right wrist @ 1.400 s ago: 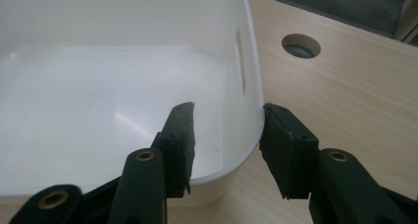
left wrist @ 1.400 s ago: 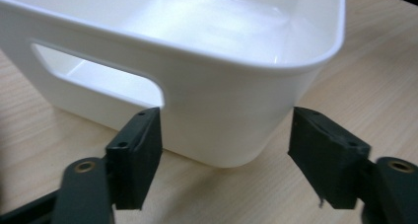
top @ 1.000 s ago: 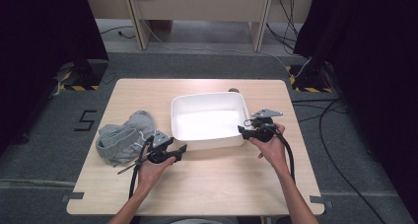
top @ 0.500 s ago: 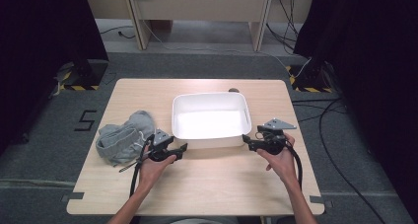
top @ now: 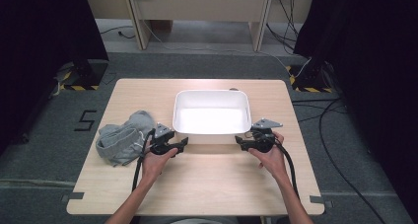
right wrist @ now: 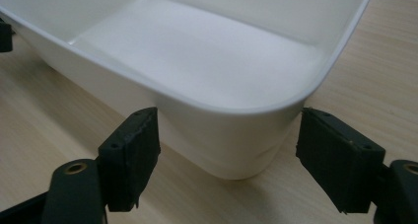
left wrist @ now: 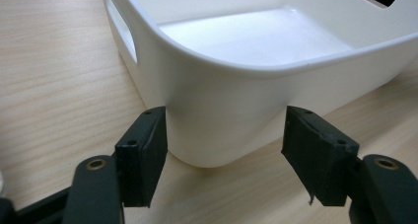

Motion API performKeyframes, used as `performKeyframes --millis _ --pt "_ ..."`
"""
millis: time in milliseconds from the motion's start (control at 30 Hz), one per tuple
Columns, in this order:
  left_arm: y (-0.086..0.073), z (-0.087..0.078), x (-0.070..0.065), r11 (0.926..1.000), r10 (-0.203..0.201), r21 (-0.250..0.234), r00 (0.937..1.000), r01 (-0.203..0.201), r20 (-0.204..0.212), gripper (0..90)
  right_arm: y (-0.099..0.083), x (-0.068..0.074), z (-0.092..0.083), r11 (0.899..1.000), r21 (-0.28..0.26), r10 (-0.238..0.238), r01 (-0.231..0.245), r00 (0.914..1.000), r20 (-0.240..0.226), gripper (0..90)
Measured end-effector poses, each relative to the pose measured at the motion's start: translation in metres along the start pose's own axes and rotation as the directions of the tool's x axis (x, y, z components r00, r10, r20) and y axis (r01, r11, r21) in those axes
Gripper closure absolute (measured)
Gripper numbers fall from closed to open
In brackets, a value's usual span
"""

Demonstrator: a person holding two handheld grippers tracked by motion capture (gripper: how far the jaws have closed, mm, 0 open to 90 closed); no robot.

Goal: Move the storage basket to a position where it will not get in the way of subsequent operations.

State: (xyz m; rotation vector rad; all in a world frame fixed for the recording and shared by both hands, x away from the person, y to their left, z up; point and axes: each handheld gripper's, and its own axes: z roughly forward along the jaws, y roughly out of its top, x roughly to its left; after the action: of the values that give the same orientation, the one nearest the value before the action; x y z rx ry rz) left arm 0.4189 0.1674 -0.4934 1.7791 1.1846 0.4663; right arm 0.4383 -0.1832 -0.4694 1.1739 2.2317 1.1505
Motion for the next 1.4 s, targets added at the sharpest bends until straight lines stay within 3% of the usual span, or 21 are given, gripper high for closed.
performKeyframes --millis 67,333,633,800,933,1200,1400 --pt "0.003 0.004 0.002 1.0000 -0.001 -0.003 1.0000 0.001 -0.006 32.5 0.003 -0.001 0.004 1.000 0.009 -0.018 0.018 0.9997 0.017 24.1" --pt "0.017 0.018 0.013 0.9989 -0.037 -0.029 0.9981 0.036 -0.050 33.0 0.022 -0.009 0.024 1.000 0.012 -0.018 0.017 0.9993 0.033 24.5" --pt "0.031 0.030 0.026 0.9939 -0.094 -0.067 0.9913 0.088 -0.092 34.7 0.040 -0.016 0.046 1.000 0.000 0.014 -0.014 0.9995 0.028 25.6" --pt "0.032 0.038 0.031 0.9938 -0.102 -0.055 0.9892 0.097 -0.105 34.4 0.045 -0.019 0.053 1.000 -0.005 0.020 -0.020 0.9993 0.032 27.0" --pt "0.037 0.041 0.030 0.9958 -0.082 -0.052 0.9884 0.076 -0.128 34.3 0.047 -0.021 0.056 1.000 -0.010 0.027 -0.026 0.9991 0.034 28.2" --pt "0.048 0.052 0.034 0.9924 -0.111 -0.068 0.9824 0.102 -0.150 35.7 0.055 -0.025 0.065 0.999 -0.021 0.045 -0.044 0.9978 0.049 29.2" --pt "0.056 0.061 0.036 0.9939 -0.105 -0.050 0.9810 0.099 -0.163 35.6 0.061 -0.032 0.072 0.999 -0.025 0.049 -0.048 0.9965 0.068 30.2"
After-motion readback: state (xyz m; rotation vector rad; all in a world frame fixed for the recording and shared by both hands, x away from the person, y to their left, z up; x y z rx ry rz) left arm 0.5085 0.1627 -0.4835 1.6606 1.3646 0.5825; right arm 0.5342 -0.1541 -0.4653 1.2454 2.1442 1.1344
